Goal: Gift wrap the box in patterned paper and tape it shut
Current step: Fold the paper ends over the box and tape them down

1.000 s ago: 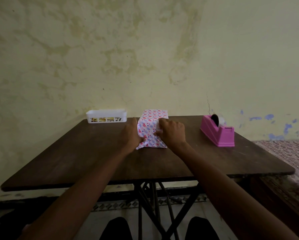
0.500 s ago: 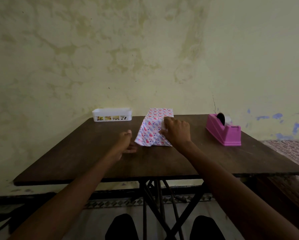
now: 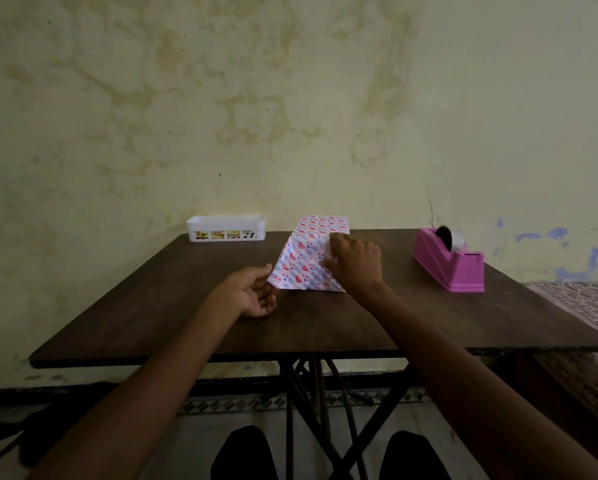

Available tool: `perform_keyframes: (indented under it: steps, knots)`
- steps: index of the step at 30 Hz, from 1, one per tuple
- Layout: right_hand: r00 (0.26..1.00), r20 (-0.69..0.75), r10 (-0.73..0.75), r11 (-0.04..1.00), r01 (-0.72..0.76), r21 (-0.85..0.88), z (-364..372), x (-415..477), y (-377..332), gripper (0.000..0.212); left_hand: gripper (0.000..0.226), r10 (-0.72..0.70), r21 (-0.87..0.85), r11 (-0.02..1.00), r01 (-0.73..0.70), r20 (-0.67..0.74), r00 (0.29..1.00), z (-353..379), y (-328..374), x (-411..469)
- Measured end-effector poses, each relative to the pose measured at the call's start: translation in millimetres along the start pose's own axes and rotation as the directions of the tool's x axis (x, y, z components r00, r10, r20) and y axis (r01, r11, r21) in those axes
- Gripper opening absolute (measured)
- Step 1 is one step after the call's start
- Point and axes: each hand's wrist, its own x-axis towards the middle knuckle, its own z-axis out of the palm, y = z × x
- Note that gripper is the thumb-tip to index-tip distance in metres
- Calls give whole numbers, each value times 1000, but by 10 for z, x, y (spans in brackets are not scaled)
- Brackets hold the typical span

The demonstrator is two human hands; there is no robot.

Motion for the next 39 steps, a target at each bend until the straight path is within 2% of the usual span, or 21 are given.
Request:
perform_keyframes:
  steps: [3,5,9,11,14,17,18,21,23,24,26,28,29,31,35,39]
  knots:
    - [1000,8,4,1000,-4,0,1,0,-6,30,21,-24,-7,1000,24,-33,999,-11,-2,-13]
    - [1000,11,8,1000,-8,-2,-2,3,-10,30,19,8,-5,1000,-9,-75,997,-6,-34,-1]
    - [1000,12,7,1000,-7,-5,18,9,1,30,18,200,130,974,-185,-114,973,30,-146,24]
    - [1000,18,-1,1000,1,0,25,13,4,31,20,321,219,932,-289,-128,938,33,-184,55]
    - [1000,20,1,1000,-1,-7,19,20,-3,31,19,524,396,815,-422,-194,829,18,-211,138]
    - [1000,24,4,1000,-4,-21,16,19,-1,30,11,674,522,693,-496,-225,704,0,-245,201]
    - [1000,24,7,1000,-7,-20,13,17,0,31,11,715,578,642,-504,-215,665,1,-262,212]
    - [999,29,15,1000,-14,-21,5,18,-8,31,14,846,783,406,-472,-127,518,17,-325,228]
    - [999,31,19,1000,-18,-22,1,15,-16,31,14,881,840,316,-441,-87,465,28,-339,247]
    - [999,29,20,1000,-20,-17,3,13,-18,30,15,878,855,299,-423,-73,474,31,-329,269]
    - [999,27,19,1000,-19,-7,11,12,-19,30,20,840,860,297,-414,-30,541,51,-270,331]
    - [1000,21,11,1000,-11,-7,12,17,-19,30,31,798,814,340,-471,16,603,106,-180,387]
    - [1000,16,7,1000,-7,-7,9,16,-19,30,37,794,796,349,-495,29,607,147,-131,405]
    - [1000,14,8,1000,-8,-9,4,13,-23,30,44,813,799,295,-524,78,577,237,-40,426]
    - [1000,5,-3,1000,3,-7,11,11,-14,30,32,839,858,126,-497,175,515,327,60,479]
    - [1000,-4,-5,1000,5,-6,23,10,1,31,30,832,906,77,-417,172,527,322,56,519]
